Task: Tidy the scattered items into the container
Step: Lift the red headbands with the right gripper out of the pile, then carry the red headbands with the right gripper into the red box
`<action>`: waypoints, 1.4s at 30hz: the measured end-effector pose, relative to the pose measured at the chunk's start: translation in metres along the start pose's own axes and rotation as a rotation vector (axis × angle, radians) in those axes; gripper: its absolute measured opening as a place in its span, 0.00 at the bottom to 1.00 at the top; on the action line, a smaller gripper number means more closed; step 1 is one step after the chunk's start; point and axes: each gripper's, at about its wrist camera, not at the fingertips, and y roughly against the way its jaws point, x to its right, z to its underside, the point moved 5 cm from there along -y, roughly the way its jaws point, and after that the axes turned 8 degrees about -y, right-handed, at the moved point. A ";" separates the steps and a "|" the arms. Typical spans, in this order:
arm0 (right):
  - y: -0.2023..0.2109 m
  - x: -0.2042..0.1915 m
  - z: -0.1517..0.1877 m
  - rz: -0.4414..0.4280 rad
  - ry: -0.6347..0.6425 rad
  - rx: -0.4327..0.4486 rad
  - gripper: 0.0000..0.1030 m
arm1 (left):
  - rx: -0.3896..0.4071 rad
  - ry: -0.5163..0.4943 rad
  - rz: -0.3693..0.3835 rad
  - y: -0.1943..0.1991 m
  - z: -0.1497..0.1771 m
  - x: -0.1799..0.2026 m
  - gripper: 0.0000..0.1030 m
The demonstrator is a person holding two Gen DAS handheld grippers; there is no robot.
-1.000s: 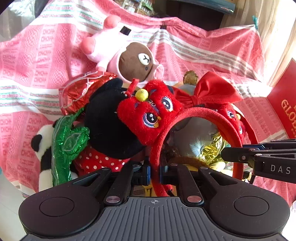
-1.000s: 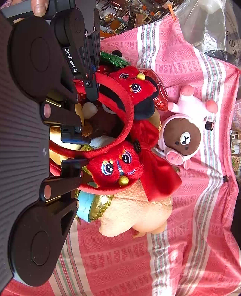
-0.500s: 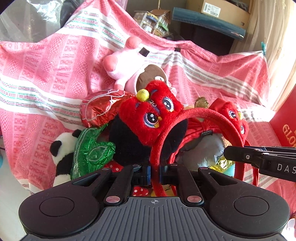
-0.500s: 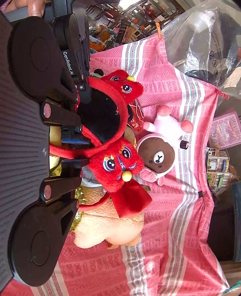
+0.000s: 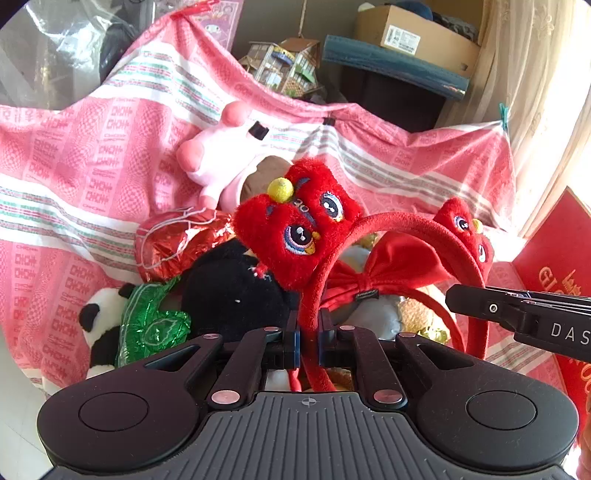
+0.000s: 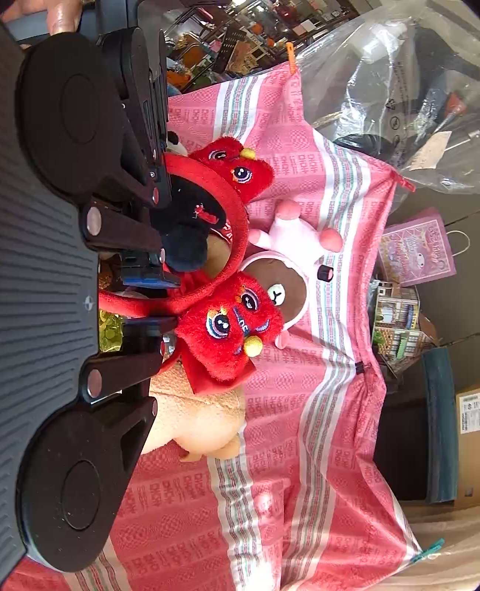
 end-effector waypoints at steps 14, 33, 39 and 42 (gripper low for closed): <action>0.054 0.035 -0.021 -0.053 0.016 0.066 0.17 | 0.063 -0.002 -0.037 0.033 -0.014 0.068 0.03; 0.251 0.213 -0.045 0.275 -0.153 0.411 0.19 | 0.187 -0.317 0.335 0.028 -0.073 0.351 0.04; 0.313 0.277 -0.041 0.403 -0.201 0.500 0.20 | 0.197 -0.418 0.452 0.024 -0.074 0.463 0.04; 0.334 0.309 -0.036 0.456 -0.225 0.510 0.20 | 0.181 -0.443 0.494 0.017 -0.069 0.508 0.05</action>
